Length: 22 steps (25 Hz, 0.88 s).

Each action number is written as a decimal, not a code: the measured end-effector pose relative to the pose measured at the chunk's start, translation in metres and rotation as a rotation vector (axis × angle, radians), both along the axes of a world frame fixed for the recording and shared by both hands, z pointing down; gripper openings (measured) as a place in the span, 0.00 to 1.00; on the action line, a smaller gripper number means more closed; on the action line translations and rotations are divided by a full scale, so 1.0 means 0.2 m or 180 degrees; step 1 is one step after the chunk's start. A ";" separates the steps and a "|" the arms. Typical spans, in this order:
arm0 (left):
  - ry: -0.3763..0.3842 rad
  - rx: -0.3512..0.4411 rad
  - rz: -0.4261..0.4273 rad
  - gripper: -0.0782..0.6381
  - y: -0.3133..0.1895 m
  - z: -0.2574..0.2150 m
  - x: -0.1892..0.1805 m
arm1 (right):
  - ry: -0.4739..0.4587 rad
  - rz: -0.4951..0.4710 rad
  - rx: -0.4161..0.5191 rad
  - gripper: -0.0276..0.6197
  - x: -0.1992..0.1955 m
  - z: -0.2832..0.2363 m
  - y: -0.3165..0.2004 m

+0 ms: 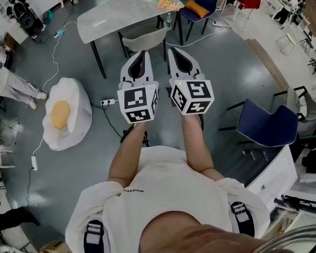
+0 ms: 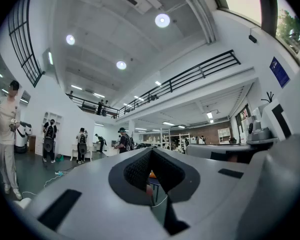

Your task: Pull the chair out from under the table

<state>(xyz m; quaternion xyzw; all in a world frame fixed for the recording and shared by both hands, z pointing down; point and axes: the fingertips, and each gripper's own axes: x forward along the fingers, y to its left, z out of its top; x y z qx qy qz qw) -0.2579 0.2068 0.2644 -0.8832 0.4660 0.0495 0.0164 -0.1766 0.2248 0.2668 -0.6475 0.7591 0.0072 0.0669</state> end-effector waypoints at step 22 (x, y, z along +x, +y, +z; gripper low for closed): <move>-0.0215 -0.0144 -0.0227 0.11 0.11 0.24 0.50 | -0.0200 -0.0253 -0.0169 0.06 0.54 0.22 0.10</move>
